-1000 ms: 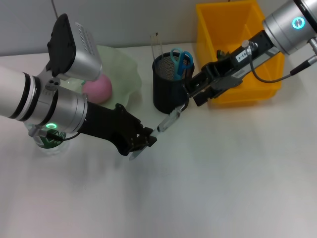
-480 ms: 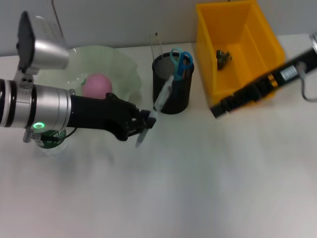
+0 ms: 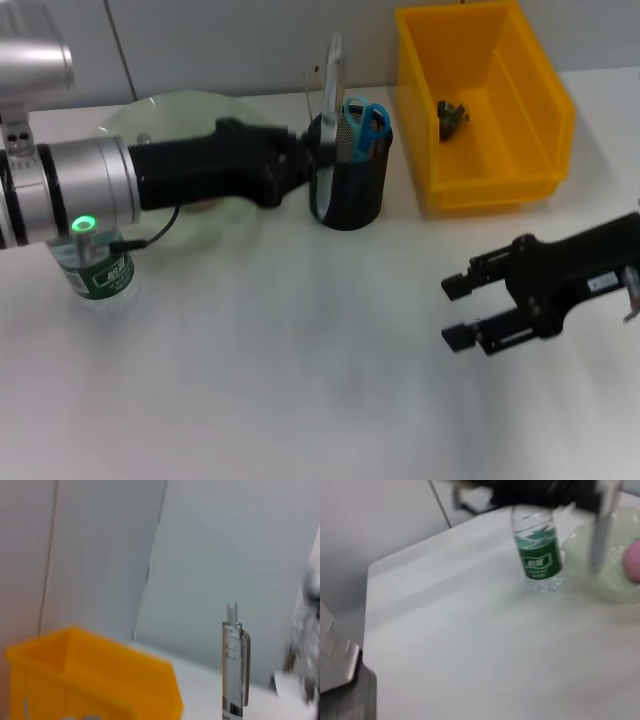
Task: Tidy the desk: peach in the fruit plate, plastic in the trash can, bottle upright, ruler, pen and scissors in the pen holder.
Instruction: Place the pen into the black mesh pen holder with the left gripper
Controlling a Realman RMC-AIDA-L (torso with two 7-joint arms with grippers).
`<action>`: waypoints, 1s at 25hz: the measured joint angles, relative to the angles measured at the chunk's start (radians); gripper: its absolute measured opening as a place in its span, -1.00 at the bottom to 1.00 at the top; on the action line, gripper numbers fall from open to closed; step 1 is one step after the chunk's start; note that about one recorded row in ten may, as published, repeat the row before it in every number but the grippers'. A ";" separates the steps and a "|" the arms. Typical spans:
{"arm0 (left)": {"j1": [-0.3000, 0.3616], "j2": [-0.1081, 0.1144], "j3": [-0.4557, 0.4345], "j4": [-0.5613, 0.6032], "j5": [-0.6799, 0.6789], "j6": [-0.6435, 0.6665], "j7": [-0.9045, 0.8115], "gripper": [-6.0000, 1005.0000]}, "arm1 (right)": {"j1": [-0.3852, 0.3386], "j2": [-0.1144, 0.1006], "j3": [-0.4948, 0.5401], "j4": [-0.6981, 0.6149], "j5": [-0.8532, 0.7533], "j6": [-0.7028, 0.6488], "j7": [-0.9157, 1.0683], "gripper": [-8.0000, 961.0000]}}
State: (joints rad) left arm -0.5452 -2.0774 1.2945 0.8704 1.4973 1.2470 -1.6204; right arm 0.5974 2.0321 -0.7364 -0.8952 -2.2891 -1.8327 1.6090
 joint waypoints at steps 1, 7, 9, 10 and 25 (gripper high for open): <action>0.000 0.000 0.014 -0.014 -0.044 -0.015 0.021 -0.60 | -0.012 0.005 0.003 0.000 0.002 0.005 -0.034 0.47; -0.017 -0.001 0.123 -0.172 -0.406 -0.087 0.260 -0.59 | -0.057 0.019 0.008 0.008 0.026 0.033 -0.133 0.47; -0.030 -0.001 0.195 -0.232 -0.551 -0.106 0.365 -0.59 | -0.065 0.024 0.008 0.009 0.027 0.047 -0.144 0.47; -0.035 -0.001 0.233 -0.255 -0.620 -0.121 0.415 -0.59 | -0.068 0.026 0.008 0.009 0.027 0.050 -0.150 0.47; -0.101 -0.003 0.681 -0.314 -1.340 -0.396 0.873 -0.57 | -0.074 0.045 0.004 0.031 0.033 0.056 -0.201 0.47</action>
State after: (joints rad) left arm -0.6466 -2.0802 1.9753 0.5559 0.1572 0.8506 -0.7477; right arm 0.5231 2.0769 -0.7321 -0.8639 -2.2563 -1.7767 1.4083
